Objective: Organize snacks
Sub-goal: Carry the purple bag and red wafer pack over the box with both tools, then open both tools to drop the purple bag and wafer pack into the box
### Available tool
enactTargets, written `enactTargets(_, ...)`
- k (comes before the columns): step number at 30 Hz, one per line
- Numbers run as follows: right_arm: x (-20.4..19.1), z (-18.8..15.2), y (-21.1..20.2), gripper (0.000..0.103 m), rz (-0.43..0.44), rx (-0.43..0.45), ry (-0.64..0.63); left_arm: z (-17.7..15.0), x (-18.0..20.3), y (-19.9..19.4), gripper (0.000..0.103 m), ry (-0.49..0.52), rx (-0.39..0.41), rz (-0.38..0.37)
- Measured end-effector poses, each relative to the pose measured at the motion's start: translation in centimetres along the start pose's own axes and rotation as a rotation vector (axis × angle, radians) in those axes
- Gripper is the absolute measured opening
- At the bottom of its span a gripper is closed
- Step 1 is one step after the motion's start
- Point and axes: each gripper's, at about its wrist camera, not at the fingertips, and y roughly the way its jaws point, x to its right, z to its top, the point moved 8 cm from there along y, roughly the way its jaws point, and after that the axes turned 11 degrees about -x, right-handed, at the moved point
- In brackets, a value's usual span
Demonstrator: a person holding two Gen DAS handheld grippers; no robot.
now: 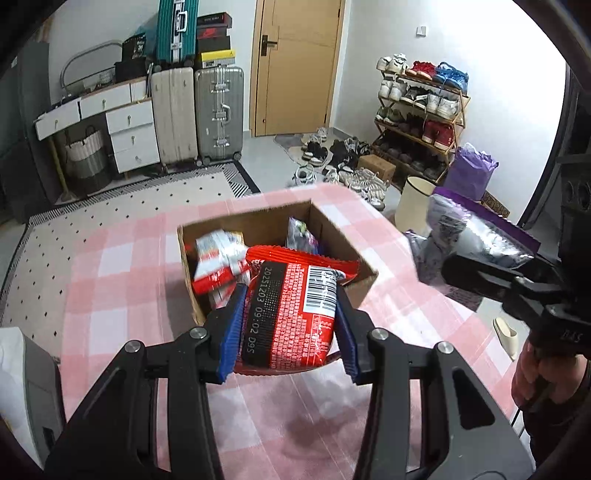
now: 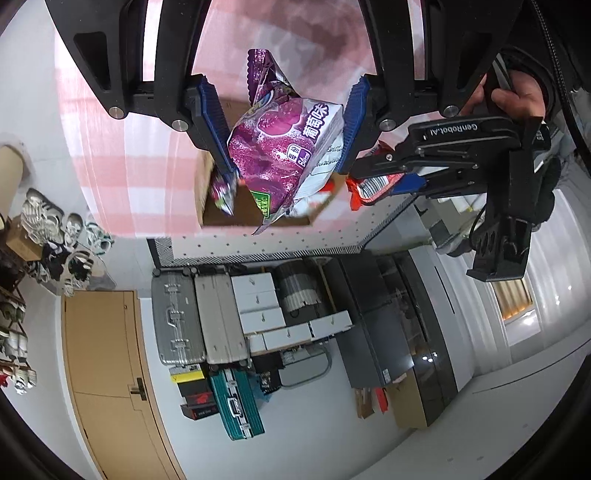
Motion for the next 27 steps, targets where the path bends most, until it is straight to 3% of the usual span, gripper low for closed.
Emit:
enactTargets(4, -0.5, 2.5, 0.5, 0.056, -0.044, -0.013, -0.045, 2.2, -0.3, -1.9, 0.042, 0.016, 0.024, 0.01)
enactTargets(7, -1.3, 4.3, 0.6, 0.056, -0.027, -0.011, -0.073, 4.0, -0.6, -2.7, 0.042, 0.033, 0.031, 0.035)
enactTargets(9, -1.7, 5.3, 1.2, 0.056, 0.047, -0.01, -0.06, 5.3, -0.8, -3.0, 0.042, 0.047, 0.042, 0.053)
enactTargets(13, -1.0, 6.9, 2.9, 0.056, 0.05, -0.019, -0.036, 7.5, -1.2, -3.0, 0.042, 0.043, 0.045, 0.048)
enactTargets(19, 0.5, 9.0, 4.4, 0.056, 0.029, -0.019, -0.021, 10.8, -2.3, -0.1, 0.042, 0.036, 0.017, 0.06)
enactTargets(27, 2.7, 10.2, 7.7, 0.056, 0.025, -0.035, -0.031, 12.6, -3.3, 8.0, 0.042, 0.015, -0.056, 0.02)
